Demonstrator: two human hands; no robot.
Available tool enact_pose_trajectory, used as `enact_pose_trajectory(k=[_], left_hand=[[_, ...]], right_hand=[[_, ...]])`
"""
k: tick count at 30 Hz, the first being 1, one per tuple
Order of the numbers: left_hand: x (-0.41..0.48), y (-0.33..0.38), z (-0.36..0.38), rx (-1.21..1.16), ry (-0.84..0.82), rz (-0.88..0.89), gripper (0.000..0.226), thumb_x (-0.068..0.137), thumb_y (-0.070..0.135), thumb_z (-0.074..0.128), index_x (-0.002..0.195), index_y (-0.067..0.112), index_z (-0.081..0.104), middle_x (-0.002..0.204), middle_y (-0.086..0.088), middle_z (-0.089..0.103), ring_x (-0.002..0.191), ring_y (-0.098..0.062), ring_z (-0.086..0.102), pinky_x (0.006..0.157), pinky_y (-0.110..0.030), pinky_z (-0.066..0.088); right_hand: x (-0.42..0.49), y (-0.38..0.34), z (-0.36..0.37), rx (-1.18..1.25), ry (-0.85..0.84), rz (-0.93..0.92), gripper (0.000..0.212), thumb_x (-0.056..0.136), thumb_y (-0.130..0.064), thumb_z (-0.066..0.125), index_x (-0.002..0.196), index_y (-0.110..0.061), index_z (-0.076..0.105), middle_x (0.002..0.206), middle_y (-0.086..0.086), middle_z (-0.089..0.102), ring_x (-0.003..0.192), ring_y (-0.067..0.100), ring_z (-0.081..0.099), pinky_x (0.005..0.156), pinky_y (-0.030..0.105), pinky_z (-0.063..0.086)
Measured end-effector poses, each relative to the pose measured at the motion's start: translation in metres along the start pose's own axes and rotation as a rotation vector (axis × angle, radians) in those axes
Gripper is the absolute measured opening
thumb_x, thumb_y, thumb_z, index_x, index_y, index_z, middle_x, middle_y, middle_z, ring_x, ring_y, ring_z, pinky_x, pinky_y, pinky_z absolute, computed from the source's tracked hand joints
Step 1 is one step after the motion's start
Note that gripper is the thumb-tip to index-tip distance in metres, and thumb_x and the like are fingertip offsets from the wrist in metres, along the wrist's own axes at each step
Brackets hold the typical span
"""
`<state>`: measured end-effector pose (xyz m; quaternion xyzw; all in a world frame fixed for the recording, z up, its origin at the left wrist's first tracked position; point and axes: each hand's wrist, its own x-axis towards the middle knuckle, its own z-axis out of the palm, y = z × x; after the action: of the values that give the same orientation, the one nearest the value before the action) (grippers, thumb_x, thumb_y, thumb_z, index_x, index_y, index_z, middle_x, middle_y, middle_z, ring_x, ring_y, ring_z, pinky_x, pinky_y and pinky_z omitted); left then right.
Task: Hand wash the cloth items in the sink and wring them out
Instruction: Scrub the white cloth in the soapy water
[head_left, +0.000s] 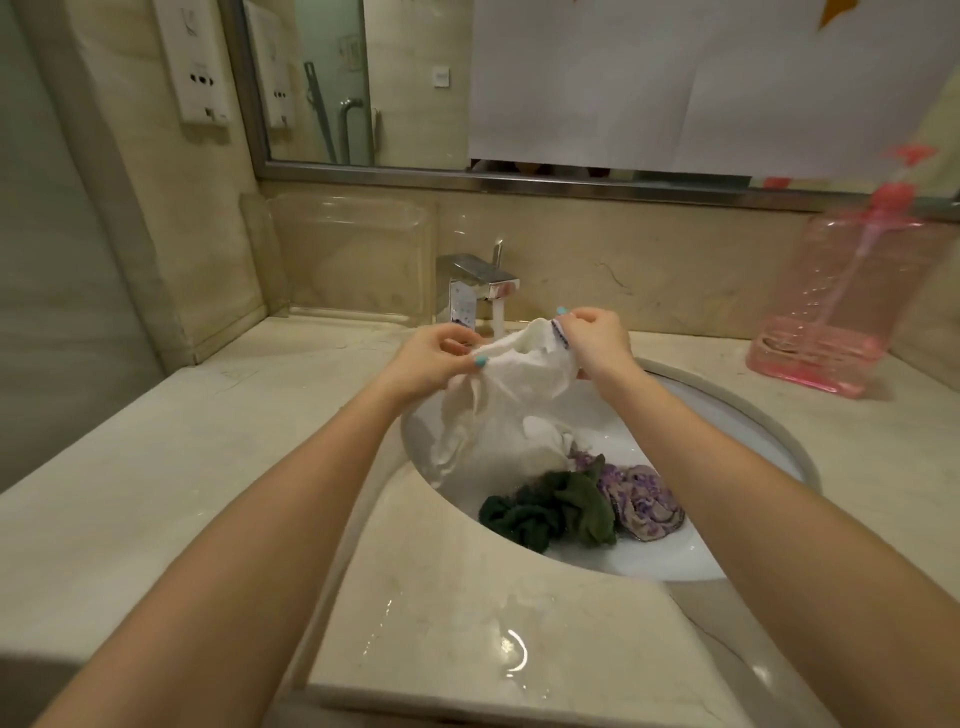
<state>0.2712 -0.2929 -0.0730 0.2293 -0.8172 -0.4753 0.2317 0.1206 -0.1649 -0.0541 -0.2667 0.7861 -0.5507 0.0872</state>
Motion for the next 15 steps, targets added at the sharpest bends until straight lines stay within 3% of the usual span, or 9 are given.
enact_pose_trajectory(k=[2, 5, 8, 12, 15], left_hand=[[-0.001, 0.006, -0.01, -0.073, 0.163, 0.069, 0.013, 0.088, 0.0, 0.067, 0.095, 0.011, 0.07, 0.084, 0.0, 0.066, 0.074, -0.009, 0.062, 0.066, -0.017, 0.051], [-0.001, 0.018, -0.054, -0.351, 0.406, 0.128, 0.023, 0.089, -0.008, 0.06, 0.078, 0.012, 0.063, 0.071, -0.002, 0.06, 0.059, -0.003, 0.059, 0.061, -0.013, 0.05], [-0.005, 0.021, -0.091, -0.324, 0.279, 0.086, 0.005, 0.092, 0.009, 0.064, 0.093, 0.014, 0.062, 0.088, -0.005, 0.062, 0.078, -0.014, 0.062, 0.075, -0.026, 0.054], [-0.01, 0.018, -0.098, -0.163, 0.04, -0.052, 0.049, 0.092, 0.048, 0.057, 0.135, 0.029, 0.045, 0.132, 0.0, 0.056, 0.118, -0.019, 0.056, 0.094, -0.038, 0.047], [-0.005, 0.022, -0.1, -0.239, 0.078, -0.019, 0.061, 0.088, 0.059, 0.053, 0.141, 0.033, 0.038, 0.135, 0.002, 0.055, 0.119, -0.023, 0.056, 0.095, -0.046, 0.049]], right_hand=[[-0.003, -0.009, -0.005, 0.018, -0.014, -0.037, 0.028, 0.088, -0.023, 0.054, 0.06, -0.019, 0.052, 0.065, 0.005, 0.047, 0.069, 0.021, 0.047, 0.066, 0.042, 0.051], [-0.006, -0.033, -0.007, 0.258, -0.08, -0.099, 0.027, 0.092, -0.024, 0.057, 0.064, -0.021, 0.056, 0.068, 0.003, 0.049, 0.067, 0.019, 0.049, 0.065, 0.032, 0.042], [-0.011, -0.063, 0.018, 0.415, -0.255, -0.136, 0.021, 0.099, -0.021, 0.054, 0.084, -0.011, 0.064, 0.08, 0.01, 0.057, 0.074, 0.019, 0.054, 0.068, 0.031, 0.042], [-0.008, -0.121, 0.064, 0.47, -0.253, -0.242, 0.022, 0.098, -0.02, 0.055, 0.081, -0.009, 0.064, 0.076, 0.011, 0.056, 0.075, 0.021, 0.052, 0.067, 0.032, 0.041], [-0.002, -0.157, 0.077, 0.588, -0.307, -0.273, 0.023, 0.1, -0.021, 0.052, 0.082, -0.013, 0.063, 0.078, 0.006, 0.058, 0.079, 0.02, 0.056, 0.068, 0.032, 0.045]])
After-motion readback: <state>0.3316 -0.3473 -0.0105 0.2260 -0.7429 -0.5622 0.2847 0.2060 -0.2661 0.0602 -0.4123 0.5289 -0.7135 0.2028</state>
